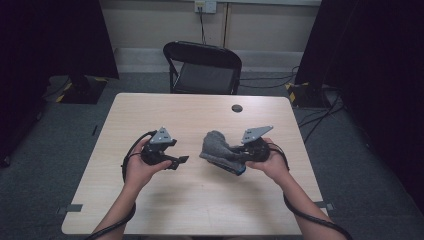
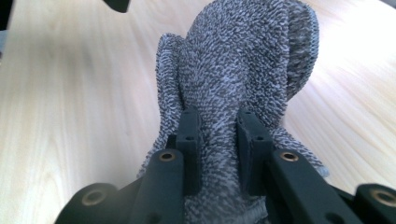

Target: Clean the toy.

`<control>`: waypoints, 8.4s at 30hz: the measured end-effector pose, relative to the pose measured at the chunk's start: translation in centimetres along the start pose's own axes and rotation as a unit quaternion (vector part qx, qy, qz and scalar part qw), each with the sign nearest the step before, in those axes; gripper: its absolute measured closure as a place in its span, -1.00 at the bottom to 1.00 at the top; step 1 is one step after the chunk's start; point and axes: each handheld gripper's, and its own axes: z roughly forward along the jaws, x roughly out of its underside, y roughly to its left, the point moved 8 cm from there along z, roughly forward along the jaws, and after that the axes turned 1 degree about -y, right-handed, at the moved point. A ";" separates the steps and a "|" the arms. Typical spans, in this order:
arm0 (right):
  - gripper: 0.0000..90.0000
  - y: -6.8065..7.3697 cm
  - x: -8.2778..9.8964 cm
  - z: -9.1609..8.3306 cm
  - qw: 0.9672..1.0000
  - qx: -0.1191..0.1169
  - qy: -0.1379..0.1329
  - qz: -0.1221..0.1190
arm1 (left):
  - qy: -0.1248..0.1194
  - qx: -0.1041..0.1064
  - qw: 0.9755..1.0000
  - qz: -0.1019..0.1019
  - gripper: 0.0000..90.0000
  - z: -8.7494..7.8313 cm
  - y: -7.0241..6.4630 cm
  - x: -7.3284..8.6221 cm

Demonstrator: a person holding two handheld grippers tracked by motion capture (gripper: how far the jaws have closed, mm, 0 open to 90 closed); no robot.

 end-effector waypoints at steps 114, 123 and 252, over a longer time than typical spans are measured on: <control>-0.42 -4.0 2.5 9.2 0.996 0.049 0.063 0.039 | 0.046 0.049 0.998 -0.005 -0.52 0.0 -2.1 5.1; -0.42 -4.0 1.7 7.6 0.997 0.042 0.030 0.059 | 0.045 0.056 0.997 0.010 -0.59 0.3 -2.4 4.7; -0.42 -3.5 -3.1 3.8 0.996 0.040 -0.036 0.073 | 0.042 0.095 0.990 -0.094 0.61 2.4 -2.8 -0.6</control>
